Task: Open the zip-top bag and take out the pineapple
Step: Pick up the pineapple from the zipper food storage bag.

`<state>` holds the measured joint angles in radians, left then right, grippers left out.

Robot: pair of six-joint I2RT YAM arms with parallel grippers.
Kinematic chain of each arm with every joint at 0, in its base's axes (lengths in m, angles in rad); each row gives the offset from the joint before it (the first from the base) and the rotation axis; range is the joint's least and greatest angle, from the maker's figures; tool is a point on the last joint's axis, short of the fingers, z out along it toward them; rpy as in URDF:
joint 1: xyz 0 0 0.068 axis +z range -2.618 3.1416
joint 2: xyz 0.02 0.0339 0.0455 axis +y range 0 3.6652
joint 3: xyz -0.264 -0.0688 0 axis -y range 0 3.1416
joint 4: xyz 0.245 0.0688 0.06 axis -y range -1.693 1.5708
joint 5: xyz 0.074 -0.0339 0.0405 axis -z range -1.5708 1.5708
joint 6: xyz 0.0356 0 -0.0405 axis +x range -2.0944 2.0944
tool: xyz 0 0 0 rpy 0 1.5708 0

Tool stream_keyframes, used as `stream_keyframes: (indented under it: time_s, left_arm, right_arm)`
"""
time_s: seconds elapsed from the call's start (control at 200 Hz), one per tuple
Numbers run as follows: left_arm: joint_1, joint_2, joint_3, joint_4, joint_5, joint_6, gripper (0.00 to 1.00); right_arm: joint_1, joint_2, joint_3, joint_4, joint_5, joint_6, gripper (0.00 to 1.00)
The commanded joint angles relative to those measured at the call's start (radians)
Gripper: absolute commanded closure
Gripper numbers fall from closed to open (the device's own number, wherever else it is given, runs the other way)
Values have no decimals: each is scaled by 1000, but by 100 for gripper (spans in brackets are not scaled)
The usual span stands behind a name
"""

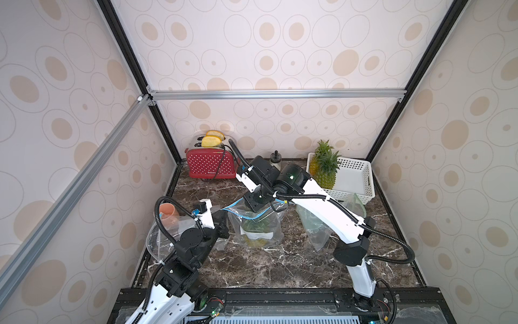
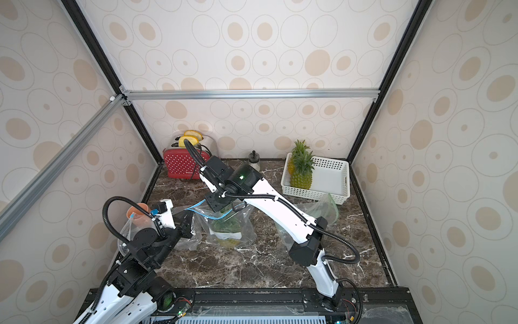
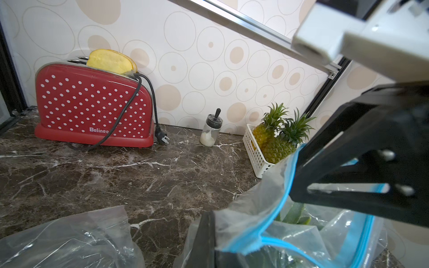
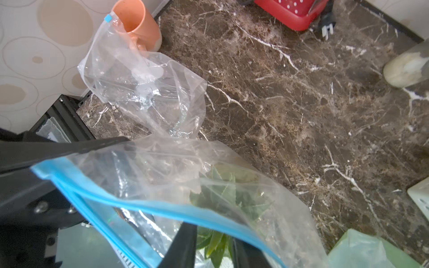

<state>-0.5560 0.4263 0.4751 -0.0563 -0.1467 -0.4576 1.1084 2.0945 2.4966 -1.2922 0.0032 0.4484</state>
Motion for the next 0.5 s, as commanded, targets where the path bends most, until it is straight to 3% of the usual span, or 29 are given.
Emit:
stream_keyframes:
  time_s: [0.0,0.095,0.19,0.441,0.491]
  left_arm:
    - [7,-22,4,55,8,-11,64]
    - [7,-53,10,32,13,-21,38]
    - [7,-80,37,-25,9,-26,26]
    - [6,-117,87,-138,-15,-36,26]
    - [7,-130,82,-143,-24,-42,27]
  right_arm:
    - [-6,15,-5,-92,21,49,65]
    - [-4,-2,-48,-88,22,62,55]
    - [-5,-11,-62,-98,32,70,45]
    - [-3,16,-33,-173,-12,98,2]
    - [-3,11,-35,-180,-14,106,1]
